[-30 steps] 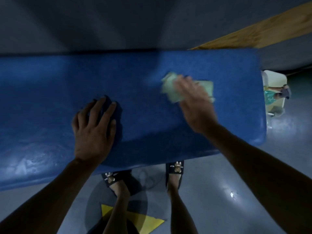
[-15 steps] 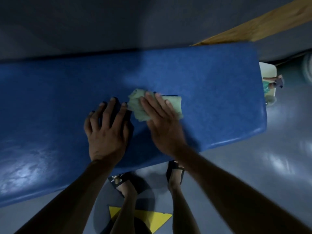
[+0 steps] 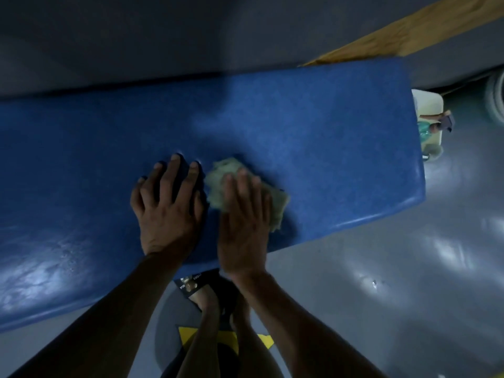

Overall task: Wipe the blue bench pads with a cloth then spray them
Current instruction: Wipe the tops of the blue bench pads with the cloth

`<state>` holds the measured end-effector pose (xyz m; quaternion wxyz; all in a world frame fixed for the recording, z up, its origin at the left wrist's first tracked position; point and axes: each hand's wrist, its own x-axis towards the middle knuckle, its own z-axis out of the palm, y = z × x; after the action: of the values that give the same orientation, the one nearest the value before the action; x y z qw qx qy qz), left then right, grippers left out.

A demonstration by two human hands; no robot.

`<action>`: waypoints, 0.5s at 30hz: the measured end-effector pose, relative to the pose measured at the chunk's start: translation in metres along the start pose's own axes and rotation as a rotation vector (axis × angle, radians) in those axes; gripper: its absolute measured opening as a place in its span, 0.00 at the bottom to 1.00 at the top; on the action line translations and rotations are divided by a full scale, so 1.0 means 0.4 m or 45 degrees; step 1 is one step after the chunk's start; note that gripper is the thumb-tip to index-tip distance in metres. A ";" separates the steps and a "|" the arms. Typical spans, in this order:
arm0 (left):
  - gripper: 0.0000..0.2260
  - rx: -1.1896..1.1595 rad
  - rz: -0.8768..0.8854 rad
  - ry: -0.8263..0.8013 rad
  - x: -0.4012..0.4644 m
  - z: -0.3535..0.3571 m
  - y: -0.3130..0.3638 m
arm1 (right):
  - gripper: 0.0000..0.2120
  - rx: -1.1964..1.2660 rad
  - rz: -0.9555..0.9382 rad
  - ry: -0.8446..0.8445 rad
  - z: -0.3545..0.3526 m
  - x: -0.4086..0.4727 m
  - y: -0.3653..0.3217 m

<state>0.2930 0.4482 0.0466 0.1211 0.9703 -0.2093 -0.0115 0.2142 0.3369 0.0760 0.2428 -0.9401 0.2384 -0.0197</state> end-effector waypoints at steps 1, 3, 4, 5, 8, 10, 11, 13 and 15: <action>0.22 0.002 0.011 -0.012 0.000 0.000 -0.001 | 0.26 0.008 -0.100 -0.069 -0.011 -0.019 0.015; 0.22 0.000 -0.004 -0.017 0.000 0.001 -0.001 | 0.26 -0.011 -0.392 -0.236 -0.072 0.003 0.092; 0.22 -0.002 -0.017 -0.002 0.000 0.003 0.000 | 0.25 -0.006 -0.424 -0.298 -0.107 0.027 0.147; 0.21 0.002 -0.027 0.012 0.000 0.004 0.002 | 0.23 0.016 -0.338 -0.321 -0.142 0.058 0.208; 0.21 0.017 -0.018 0.026 -0.001 0.007 0.005 | 0.22 -0.135 -0.004 -0.082 -0.243 0.134 0.394; 0.21 0.021 -0.007 0.026 -0.002 0.008 0.004 | 0.25 -0.168 0.213 0.062 -0.253 0.137 0.431; 0.21 0.021 -0.010 0.009 -0.002 0.009 0.004 | 0.26 -0.169 0.328 0.146 -0.223 0.128 0.414; 0.21 0.023 -0.029 0.001 -0.002 0.008 0.006 | 0.26 -0.152 0.412 0.267 -0.143 0.079 0.304; 0.21 0.033 -0.024 0.028 -0.005 0.007 0.009 | 0.26 -0.023 0.205 0.188 -0.060 -0.014 0.168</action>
<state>0.2895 0.4450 0.0448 0.1106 0.9738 -0.1988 0.0007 0.1759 0.2772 0.0663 0.2168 -0.9160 0.3307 -0.0670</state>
